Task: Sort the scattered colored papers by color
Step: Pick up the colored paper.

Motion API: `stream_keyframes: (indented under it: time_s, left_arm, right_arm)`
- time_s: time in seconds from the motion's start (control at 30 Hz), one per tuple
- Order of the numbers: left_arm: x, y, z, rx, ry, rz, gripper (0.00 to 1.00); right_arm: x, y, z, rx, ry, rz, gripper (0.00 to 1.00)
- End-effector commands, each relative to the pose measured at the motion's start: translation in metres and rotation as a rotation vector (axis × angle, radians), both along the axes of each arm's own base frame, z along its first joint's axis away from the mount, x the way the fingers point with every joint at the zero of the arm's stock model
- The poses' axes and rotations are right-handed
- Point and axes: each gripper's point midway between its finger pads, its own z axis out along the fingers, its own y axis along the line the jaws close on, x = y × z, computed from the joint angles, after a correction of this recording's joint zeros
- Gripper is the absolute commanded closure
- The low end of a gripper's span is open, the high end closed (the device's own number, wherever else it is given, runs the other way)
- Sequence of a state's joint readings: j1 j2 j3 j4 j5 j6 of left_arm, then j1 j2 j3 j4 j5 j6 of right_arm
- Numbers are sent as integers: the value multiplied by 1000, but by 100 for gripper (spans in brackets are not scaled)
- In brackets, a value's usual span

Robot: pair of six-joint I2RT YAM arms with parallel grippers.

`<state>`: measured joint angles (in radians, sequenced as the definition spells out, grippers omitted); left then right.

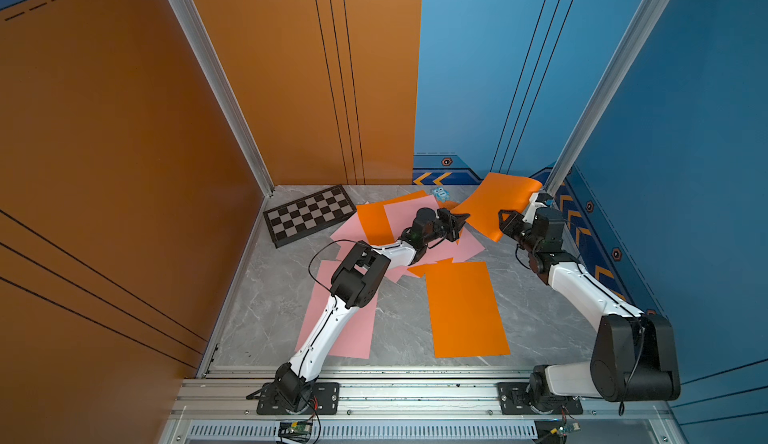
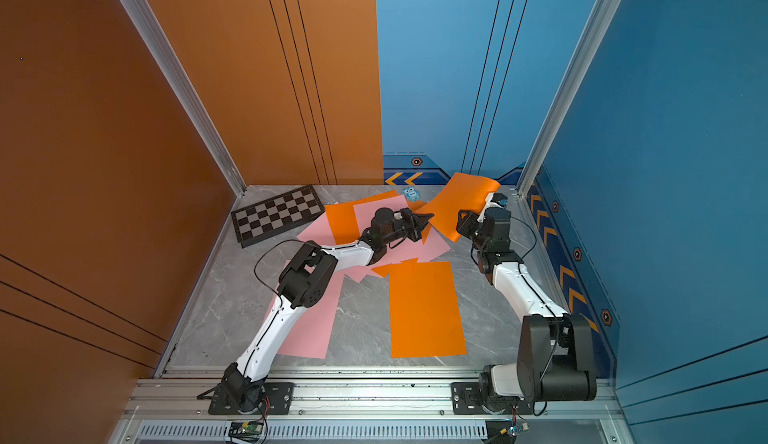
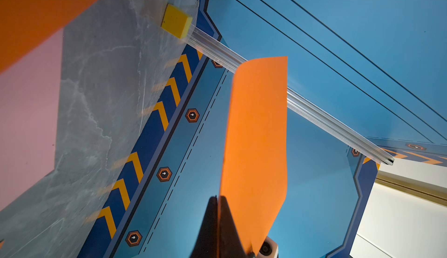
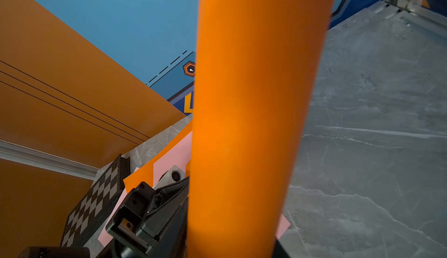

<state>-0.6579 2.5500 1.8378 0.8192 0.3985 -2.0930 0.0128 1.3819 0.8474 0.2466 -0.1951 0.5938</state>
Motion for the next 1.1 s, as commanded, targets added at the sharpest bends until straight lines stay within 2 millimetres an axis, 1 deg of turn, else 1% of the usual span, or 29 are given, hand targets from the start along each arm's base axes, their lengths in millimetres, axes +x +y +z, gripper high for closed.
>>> stream_keyframes:
  time_s: [0.0,0.07,0.17,0.2,0.3,0.43,0.53,0.57,0.67,0.7,0.77,0.83,0.9,1.07]
  left_arm:
    - [-2,4,44,-17,-77,-33,100]
    - [-4,5,48,44,-133,-69,100]
    - [-9,8,50,147,-219,-135,100]
    - [-11,11,47,191,-241,-157,100]
    - [-19,18,44,332,-325,-221,100]
    - [-33,24,53,517,-468,-315,100]
    - [-48,34,61,697,-578,-389,100]
    - [-54,39,65,776,-627,-409,100]
    - [-67,50,84,902,-762,-428,100]
    - [-72,52,91,917,-805,-435,100]
    - [-83,57,99,978,-858,-454,100]
    - [-98,56,107,982,-912,-496,100]
    - [-118,52,112,962,-954,-553,100]
    - [-167,52,117,996,-989,-683,100]
  right_arm:
    - [-10,-10,-4,-28,31,-33,42]
    - [-16,-15,-9,-35,56,-45,28]
    - [-24,-25,-11,-44,87,-68,13]
    - [-27,-28,-11,-47,98,-76,9]
    - [-37,-37,-11,-47,130,-87,4]
    - [-47,-42,-13,-46,153,-90,1]
    - [-53,-43,-16,-38,169,-88,0]
    - [-55,-43,-17,-37,177,-86,0]
    - [-58,-40,-22,-16,201,-63,0]
    - [-59,-39,-24,-7,213,-54,0]
    - [-63,-38,-30,4,240,-47,0]
    - [-67,-37,-35,17,255,-37,0]
    - [-71,-38,-40,22,262,-42,0]
    - [-82,-53,-49,58,280,-103,0]
